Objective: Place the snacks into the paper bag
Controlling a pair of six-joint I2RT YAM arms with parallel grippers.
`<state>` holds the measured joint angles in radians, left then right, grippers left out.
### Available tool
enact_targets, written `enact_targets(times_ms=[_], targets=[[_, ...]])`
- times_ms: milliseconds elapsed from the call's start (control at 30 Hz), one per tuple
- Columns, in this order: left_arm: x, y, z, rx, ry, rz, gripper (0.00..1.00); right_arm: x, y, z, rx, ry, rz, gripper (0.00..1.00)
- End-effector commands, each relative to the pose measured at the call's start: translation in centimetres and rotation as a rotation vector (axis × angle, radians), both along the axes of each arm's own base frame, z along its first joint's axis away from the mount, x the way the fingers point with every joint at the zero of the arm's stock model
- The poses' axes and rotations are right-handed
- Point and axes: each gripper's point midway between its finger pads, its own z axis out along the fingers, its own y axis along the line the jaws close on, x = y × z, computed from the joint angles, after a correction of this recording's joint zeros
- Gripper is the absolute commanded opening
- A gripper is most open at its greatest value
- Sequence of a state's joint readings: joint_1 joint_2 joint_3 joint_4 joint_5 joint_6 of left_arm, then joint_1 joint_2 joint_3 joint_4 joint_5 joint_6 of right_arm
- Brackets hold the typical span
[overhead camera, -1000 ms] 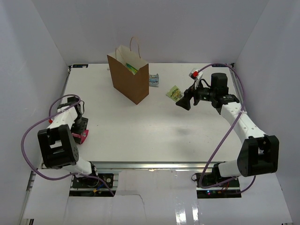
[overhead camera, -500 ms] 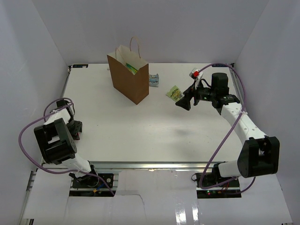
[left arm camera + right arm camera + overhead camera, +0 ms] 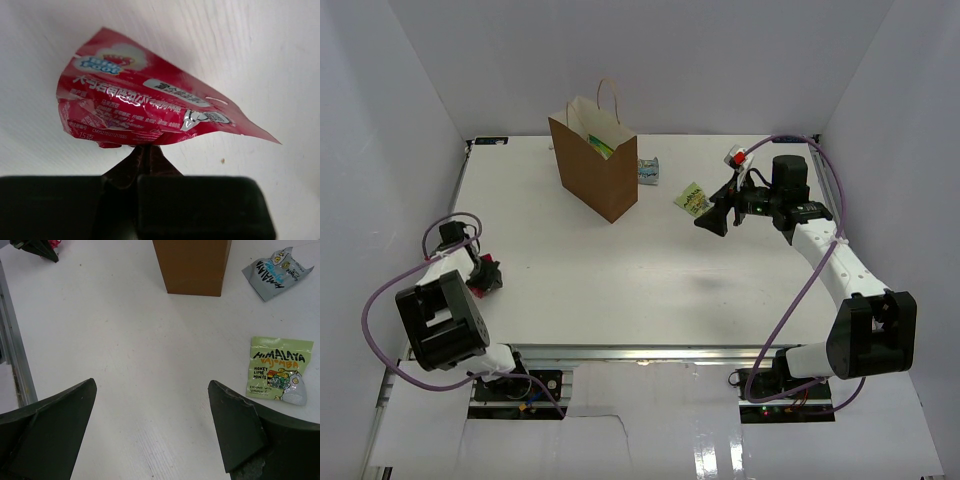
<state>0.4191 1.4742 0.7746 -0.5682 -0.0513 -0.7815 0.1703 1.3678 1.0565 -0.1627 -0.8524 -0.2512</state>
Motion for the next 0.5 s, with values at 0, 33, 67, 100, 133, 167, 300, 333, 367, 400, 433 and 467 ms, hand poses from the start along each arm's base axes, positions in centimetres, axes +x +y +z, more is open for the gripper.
enact_targets(times_ms=[0,33,67,100,133,167,300,333,367,400,433,467], targets=[[1.7,-2.2,1.7,-0.066,-0.146,-0.143,0.0,-0.3,0.2,1.5,0.02,-0.04,0.027,0.98],[2.2,-3.2,2.3,-0.102,-0.199,-0.178,0.0,-0.3,0.2,1.4,0.02,-0.035,0.025,0.98],[2.5,-3.8,2.7,-0.125,-0.229,-0.206,0.0,-0.3,0.2,1.4,0.023,-0.034,0.025,0.98],[2.8,-4.4,3.1,-0.143,-0.259,-0.244,0.0,-0.3,0.2,1.3,0.024,-0.031,0.024,0.98],[3.3,-5.7,3.8,-0.196,-0.317,-0.294,0.0,-0.4,0.3,1.4,0.026,-0.031,0.028,0.98],[3.5,-6.5,4.2,-0.222,-0.347,-0.327,0.0,-0.4,0.3,1.4,0.028,-0.029,0.03,0.98],[4.5,-10.3,6.1,-0.334,-0.495,-0.496,0.0,-1.1,0.8,1.3,0.052,-0.008,0.069,0.98],[4.4,-11.7,6.7,-0.376,-0.519,-0.546,0.0,-1.4,1.1,1.2,0.058,-0.003,0.085,0.98],[4.3,-12.4,6.8,-0.397,-0.531,-0.571,0.0,-1.9,1.4,1.3,0.068,0.004,0.111,0.98],[4.4,-13.1,7.1,-0.403,-0.548,-0.606,0.0,-2.4,2.0,1.1,0.071,0.016,0.134,0.97],[4.3,-14.2,7.3,-0.422,-0.556,-0.648,0.0,-2.7,2.2,1.1,0.074,0.016,0.148,0.97],[4.2,-15.2,7.7,-0.451,-0.582,-0.698,0.0,-3.1,2.6,1.0,0.079,0.021,0.171,0.97]])
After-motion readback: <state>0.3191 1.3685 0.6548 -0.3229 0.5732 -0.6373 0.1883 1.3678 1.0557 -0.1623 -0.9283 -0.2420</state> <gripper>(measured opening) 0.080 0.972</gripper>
